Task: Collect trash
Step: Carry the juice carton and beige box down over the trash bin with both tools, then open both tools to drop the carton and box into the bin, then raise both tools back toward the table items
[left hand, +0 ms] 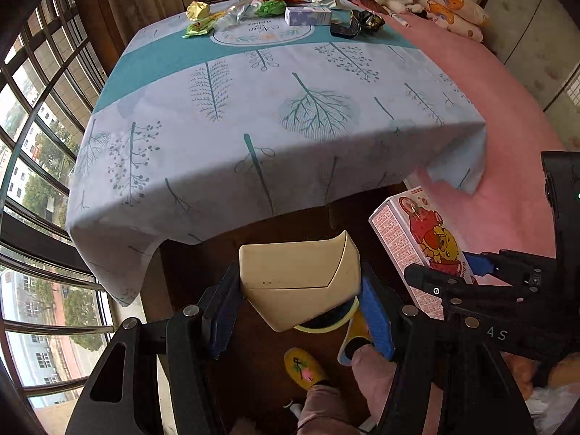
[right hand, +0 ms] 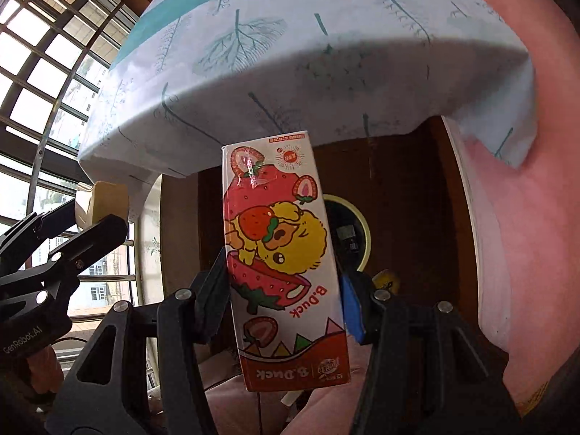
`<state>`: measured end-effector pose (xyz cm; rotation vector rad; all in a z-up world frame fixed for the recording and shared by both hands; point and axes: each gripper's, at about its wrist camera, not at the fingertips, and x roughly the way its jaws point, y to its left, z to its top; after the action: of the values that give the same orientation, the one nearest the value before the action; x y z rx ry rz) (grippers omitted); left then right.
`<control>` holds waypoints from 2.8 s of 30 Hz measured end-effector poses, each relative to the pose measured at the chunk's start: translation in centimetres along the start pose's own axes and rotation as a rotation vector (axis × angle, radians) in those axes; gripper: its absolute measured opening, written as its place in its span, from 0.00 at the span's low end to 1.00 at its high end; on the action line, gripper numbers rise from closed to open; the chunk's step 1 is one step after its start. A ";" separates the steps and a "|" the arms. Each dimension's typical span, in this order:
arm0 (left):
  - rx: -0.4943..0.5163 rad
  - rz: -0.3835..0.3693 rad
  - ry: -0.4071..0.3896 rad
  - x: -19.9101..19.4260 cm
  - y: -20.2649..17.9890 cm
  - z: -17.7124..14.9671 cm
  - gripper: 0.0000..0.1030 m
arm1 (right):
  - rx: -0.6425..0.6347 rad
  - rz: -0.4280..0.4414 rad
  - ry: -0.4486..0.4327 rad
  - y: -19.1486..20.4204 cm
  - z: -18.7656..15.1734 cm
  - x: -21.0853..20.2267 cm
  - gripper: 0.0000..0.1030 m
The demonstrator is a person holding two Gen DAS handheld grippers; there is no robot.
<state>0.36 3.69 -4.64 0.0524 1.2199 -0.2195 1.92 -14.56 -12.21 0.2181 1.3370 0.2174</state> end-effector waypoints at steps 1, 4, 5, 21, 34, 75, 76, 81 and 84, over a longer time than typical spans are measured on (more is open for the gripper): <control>0.007 -0.001 0.016 1.2 -0.6 -0.4 0.60 | 0.015 -0.002 0.012 -0.8 -0.5 1.0 0.49; 0.015 -0.007 0.058 4.8 -1.9 -1.9 0.60 | 0.056 -0.007 0.043 -3.3 -1.8 4.2 0.49; 0.015 -0.010 0.072 6.2 -2.3 -2.3 0.60 | 0.068 -0.012 0.053 -4.2 -2.1 5.4 0.49; -0.031 -0.029 0.198 22.3 -3.3 -5.9 0.61 | 0.127 0.014 0.150 -10.0 -5.1 19.2 0.50; -0.059 0.028 0.161 21.6 -0.5 -6.2 0.76 | 0.090 0.032 0.084 -8.8 -4.1 20.3 0.71; 0.044 -0.033 -0.356 -12.1 1.1 11.2 0.86 | 0.072 -0.035 -0.419 1.0 7.0 -16.0 0.71; 0.049 -0.043 -0.365 -12.5 1.0 11.9 0.87 | 0.074 -0.036 -0.431 0.8 7.6 -16.6 0.71; 0.057 -0.077 -0.370 -12.5 -0.1 15.6 0.87 | 0.070 -0.025 -0.477 -0.6 10.4 -18.0 0.71; 0.079 -0.056 -0.363 -11.1 -1.4 18.0 0.88 | 0.051 -0.020 -0.481 -1.9 13.0 -17.5 0.71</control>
<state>13.17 1.02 12.04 0.0448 0.8513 -0.3123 10.86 -21.72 6.46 0.2797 0.8667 0.1037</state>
